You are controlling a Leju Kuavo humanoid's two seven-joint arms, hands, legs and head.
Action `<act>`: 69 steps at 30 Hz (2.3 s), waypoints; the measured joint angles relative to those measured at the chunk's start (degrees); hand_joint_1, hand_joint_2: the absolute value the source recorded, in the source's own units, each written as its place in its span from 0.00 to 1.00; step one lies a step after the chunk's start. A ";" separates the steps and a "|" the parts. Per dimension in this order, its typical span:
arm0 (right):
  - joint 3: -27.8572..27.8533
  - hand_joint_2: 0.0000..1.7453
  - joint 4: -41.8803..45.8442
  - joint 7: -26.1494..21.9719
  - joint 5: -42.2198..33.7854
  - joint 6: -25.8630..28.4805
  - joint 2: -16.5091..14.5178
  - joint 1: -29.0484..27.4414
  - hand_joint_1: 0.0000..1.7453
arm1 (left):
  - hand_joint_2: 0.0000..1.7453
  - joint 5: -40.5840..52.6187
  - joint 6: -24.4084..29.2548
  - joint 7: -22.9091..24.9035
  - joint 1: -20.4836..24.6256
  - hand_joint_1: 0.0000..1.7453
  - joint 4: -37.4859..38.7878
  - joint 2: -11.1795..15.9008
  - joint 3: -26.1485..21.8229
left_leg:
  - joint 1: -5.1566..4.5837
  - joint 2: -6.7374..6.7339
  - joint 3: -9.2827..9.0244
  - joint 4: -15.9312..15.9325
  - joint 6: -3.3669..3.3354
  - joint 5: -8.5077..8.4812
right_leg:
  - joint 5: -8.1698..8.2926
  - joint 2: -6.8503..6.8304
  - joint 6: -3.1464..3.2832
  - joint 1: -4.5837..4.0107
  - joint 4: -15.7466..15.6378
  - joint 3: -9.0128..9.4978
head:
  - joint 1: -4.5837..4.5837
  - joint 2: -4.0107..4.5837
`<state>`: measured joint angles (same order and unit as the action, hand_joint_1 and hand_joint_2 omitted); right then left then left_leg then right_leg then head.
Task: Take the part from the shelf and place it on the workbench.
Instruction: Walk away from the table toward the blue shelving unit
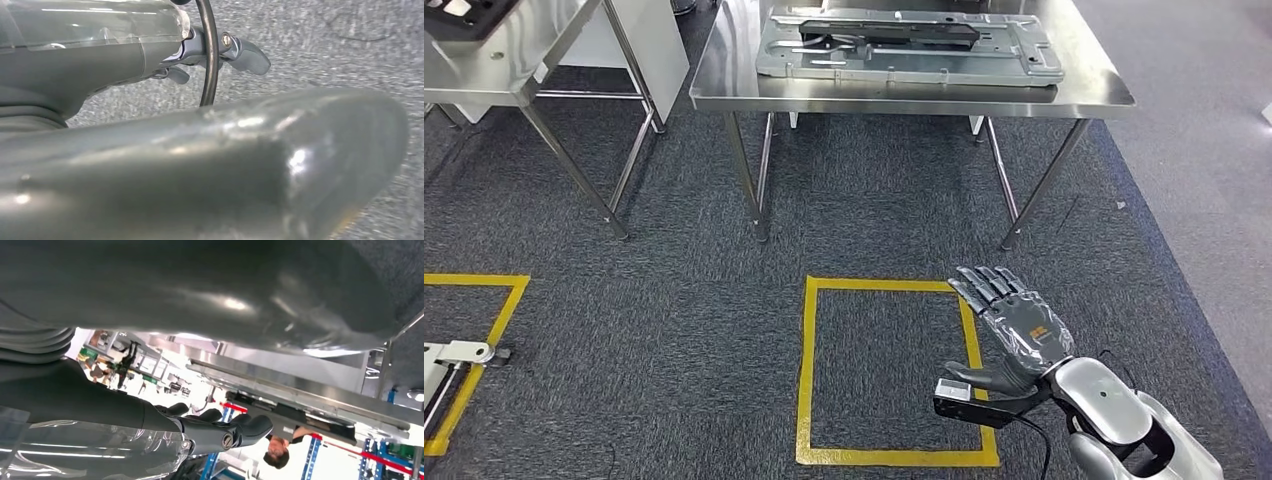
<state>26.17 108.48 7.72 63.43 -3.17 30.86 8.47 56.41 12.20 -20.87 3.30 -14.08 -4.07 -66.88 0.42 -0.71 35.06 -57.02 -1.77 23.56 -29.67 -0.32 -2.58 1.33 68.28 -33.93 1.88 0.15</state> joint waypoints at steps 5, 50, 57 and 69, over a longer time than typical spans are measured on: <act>-0.35 0.00 0.67 0.01 0.05 0.10 0.19 -0.08 0.00 | 0.00 0.07 -0.03 -0.04 -0.02 0.00 -0.02 0.00 0.00 | -0.26 0.14 2.24 -0.91 1.68 -2.43 | -1.66 0.06 1.43 -0.34 -12.71 7.91 | 0.01 0.00; -23.84 0.50 -23.02 2.02 -31.91 0.13 -29.55 -37.68 0.00 | 0.00 -18.04 -3.12 10.69 -5.90 0.00 -2.49 0.18 21.94 | -0.08 0.39 -6.78 -0.27 1.40 6.54 | 1.19 0.29 3.11 -0.96 -10.23 2.63 | 0.00 0.00; -24.45 0.00 -33.27 0.43 -37.31 0.44 -29.74 -34.00 0.00 | 0.00 -24.61 -4.63 12.36 -6.80 0.00 -2.51 0.61 29.71 | -0.45 0.38 -6.55 -0.17 0.73 6.11 | 1.96 0.36 2.59 -0.65 -10.84 2.72 | -0.01 0.00; -24.62 0.00 -51.27 -2.39 -46.63 1.37 -29.85 -27.97 0.00 | 0.00 -36.03 -7.23 15.37 -8.23 0.00 -3.76 1.63 42.62 | -0.63 0.35 -6.40 -0.26 0.51 6.04 | 2.27 0.38 1.85 -0.52 -11.08 2.65 | 0.00 0.00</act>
<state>1.55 57.21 5.33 16.80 -1.80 1.01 -19.50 20.39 4.97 -5.50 -4.93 -17.85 -2.44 -24.27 -0.21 -0.36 28.66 -57.28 -1.26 29.59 -27.40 0.05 -0.73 0.82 57.20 -31.27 1.88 0.15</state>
